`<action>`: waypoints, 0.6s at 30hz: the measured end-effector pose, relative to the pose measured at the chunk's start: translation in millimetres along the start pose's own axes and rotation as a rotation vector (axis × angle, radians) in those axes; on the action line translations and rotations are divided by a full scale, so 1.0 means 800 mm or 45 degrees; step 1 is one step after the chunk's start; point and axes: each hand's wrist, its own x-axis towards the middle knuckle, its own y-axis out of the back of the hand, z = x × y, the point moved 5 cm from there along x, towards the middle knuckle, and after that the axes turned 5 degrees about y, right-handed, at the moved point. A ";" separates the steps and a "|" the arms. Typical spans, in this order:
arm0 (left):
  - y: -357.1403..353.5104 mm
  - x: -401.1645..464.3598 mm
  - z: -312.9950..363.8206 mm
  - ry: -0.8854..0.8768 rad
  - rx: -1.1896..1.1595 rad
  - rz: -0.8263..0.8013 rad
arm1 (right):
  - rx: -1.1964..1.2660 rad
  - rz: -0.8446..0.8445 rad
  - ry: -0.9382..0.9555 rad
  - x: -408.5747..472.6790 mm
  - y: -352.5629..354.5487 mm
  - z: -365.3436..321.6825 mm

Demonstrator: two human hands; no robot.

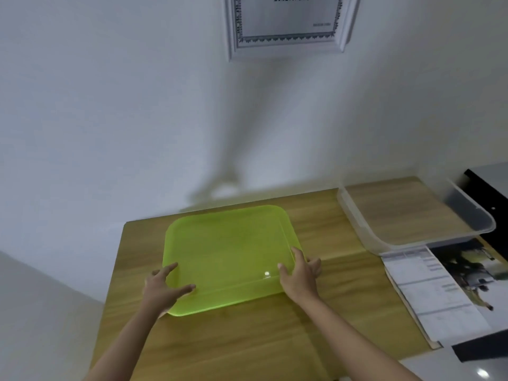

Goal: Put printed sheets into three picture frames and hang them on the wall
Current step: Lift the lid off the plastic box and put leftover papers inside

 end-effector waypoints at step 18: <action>-0.150 -0.117 0.102 -0.499 0.044 -0.002 | 0.186 0.452 0.024 -0.068 0.123 0.092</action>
